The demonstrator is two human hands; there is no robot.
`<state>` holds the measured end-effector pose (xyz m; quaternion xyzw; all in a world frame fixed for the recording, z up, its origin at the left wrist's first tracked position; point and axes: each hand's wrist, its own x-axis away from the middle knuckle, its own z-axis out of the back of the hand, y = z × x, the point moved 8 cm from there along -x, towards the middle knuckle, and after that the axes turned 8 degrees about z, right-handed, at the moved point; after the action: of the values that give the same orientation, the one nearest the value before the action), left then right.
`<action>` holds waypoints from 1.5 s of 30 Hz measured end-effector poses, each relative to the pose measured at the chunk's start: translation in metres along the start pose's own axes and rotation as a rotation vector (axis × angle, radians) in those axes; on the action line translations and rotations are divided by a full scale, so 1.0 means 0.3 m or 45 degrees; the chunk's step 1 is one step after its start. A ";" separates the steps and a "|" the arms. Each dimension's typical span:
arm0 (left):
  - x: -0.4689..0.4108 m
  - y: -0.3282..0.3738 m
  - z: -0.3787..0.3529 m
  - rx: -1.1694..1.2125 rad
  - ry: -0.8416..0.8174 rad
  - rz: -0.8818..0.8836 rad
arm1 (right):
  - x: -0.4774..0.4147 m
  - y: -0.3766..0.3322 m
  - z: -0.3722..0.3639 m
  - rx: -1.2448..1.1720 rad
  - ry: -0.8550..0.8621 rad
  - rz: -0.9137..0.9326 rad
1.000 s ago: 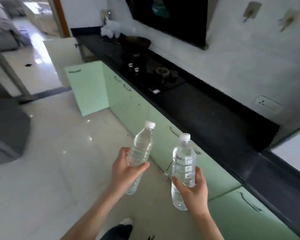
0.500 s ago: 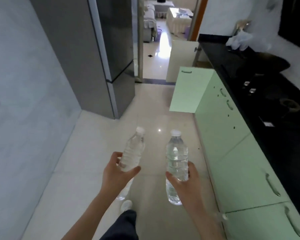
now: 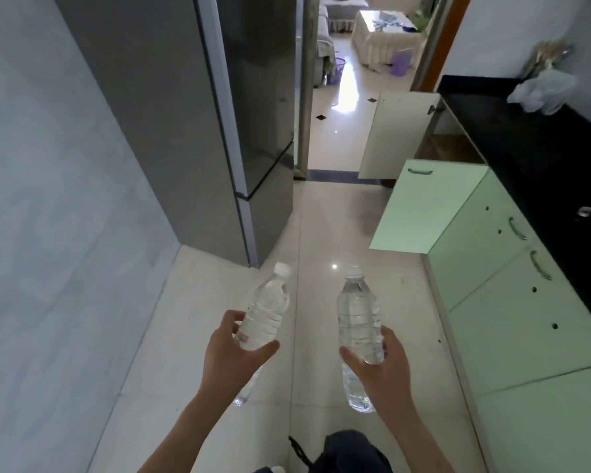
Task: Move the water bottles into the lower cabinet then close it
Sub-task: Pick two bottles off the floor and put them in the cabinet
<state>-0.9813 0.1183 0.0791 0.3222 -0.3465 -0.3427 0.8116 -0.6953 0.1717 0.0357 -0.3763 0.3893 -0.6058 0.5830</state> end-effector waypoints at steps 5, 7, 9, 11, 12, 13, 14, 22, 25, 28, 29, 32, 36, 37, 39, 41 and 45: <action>-0.324 0.223 -0.098 0.036 0.003 -0.054 | -0.366 -0.033 -0.006 0.013 0.061 0.032; -0.456 0.287 -0.171 0.041 0.011 -0.039 | -0.525 0.003 -0.008 0.002 0.088 0.026; -0.587 0.344 -0.258 0.050 0.012 -0.010 | -0.687 0.055 -0.015 0.014 0.082 0.016; -0.708 0.414 -0.341 0.060 0.016 0.045 | -0.861 0.101 -0.014 0.034 0.055 -0.015; -0.768 0.456 -0.378 0.066 0.021 0.064 | -0.950 0.119 -0.012 0.028 0.039 -0.037; -0.827 0.504 -0.410 0.071 0.027 0.076 | -1.039 0.133 -0.012 0.020 0.017 -0.054; -0.887 0.559 -0.436 0.077 0.033 0.080 | -1.130 0.139 -0.012 0.018 -0.001 -0.063; -1.410 1.034 -0.542 0.084 0.049 -0.038 | -1.858 -0.002 -0.005 0.048 0.045 0.008; -1.649 1.145 -0.594 0.108 0.029 -0.053 | -2.094 -0.022 -0.055 0.009 0.064 -0.002; -1.906 1.228 -0.670 0.111 -0.027 -0.069 | -2.318 -0.005 -0.122 0.015 0.098 -0.037; -1.993 1.258 -0.696 0.120 -0.059 -0.070 | -2.387 -0.002 -0.143 0.015 0.119 -0.044; -2.238 1.390 -0.774 0.145 -0.193 -0.061 | -2.575 -0.017 -0.182 -0.018 0.194 -0.096; -2.511 1.659 -0.864 0.148 -0.347 -0.155 | -2.814 -0.069 -0.169 -0.016 0.341 -0.140; -2.578 1.728 -0.892 0.143 -0.383 -0.187 | -2.872 -0.083 -0.152 -0.025 0.387 -0.154; -2.694 1.862 -0.957 0.125 -0.446 -0.255 | -2.975 -0.101 -0.112 -0.043 0.485 -0.202; -2.785 1.983 -1.044 0.063 -0.510 -0.314 | -3.069 -0.095 -0.062 -0.042 0.587 -0.249; -2.934 2.141 -1.262 -0.009 -0.634 -0.337 | -3.247 0.002 0.019 -0.057 0.699 -0.360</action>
<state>-0.9329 1.2705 0.0577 0.2678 -0.4889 -0.5155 0.6507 -0.6537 1.1450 0.0353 -0.2619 0.4891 -0.7512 0.3576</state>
